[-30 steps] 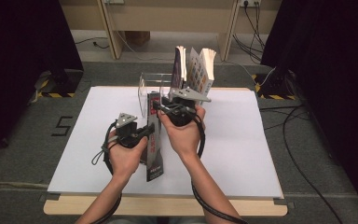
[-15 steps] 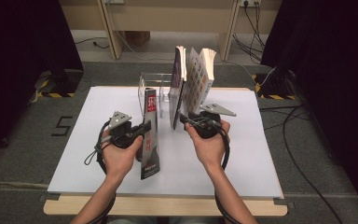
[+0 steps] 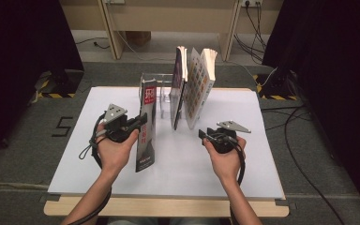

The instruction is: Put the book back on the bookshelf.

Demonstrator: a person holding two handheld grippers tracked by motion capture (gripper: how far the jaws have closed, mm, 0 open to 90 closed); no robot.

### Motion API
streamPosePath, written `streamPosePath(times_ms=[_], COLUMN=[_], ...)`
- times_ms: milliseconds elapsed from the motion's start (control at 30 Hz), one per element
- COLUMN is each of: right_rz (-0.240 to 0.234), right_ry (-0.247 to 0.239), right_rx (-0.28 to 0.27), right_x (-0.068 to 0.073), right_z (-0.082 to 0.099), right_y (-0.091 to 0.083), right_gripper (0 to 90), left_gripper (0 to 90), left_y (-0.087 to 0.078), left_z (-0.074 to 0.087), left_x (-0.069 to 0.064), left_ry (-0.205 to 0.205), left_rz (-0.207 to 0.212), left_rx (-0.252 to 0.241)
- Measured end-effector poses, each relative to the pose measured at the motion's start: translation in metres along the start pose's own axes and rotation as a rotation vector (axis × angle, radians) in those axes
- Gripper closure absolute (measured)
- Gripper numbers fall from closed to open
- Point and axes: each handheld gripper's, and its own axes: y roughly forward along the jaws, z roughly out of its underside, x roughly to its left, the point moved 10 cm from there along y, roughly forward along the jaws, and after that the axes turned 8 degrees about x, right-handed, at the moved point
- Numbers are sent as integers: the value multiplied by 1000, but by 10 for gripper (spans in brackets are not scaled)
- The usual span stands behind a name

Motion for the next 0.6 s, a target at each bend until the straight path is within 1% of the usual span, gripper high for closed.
streamPosePath(times_ms=[67,100,200,267,367,500,600], right_rz=[8,22,39,48,67,74,88], right_ry=[10,10,20,39,56,73,83], right_rx=[2,4,14,24,38,62,65], right_x=[-7,-12,-23,-31,-44,-55,-62], right_z=[6,11,25,35,51,68,77], right_y=[0,-1,0,-1,-1,-1,-5], right_gripper=[617,616,616,615,615,615,615], left_gripper=[871,871,871,871,871,871,871], left_y=[-1,-2,-3,-2,0,2,4], left_z=[-3,-5,-11,-14,-17,-23,-29], left_x=[2,3,7,10,13,17,20], left_ry=[7,11,12,10,16,18,21], left_rz=[-5,-9,-18,-21,-26,-35,-42], left_rx=[-7,-11,-26,-28,-28,-36,-44])
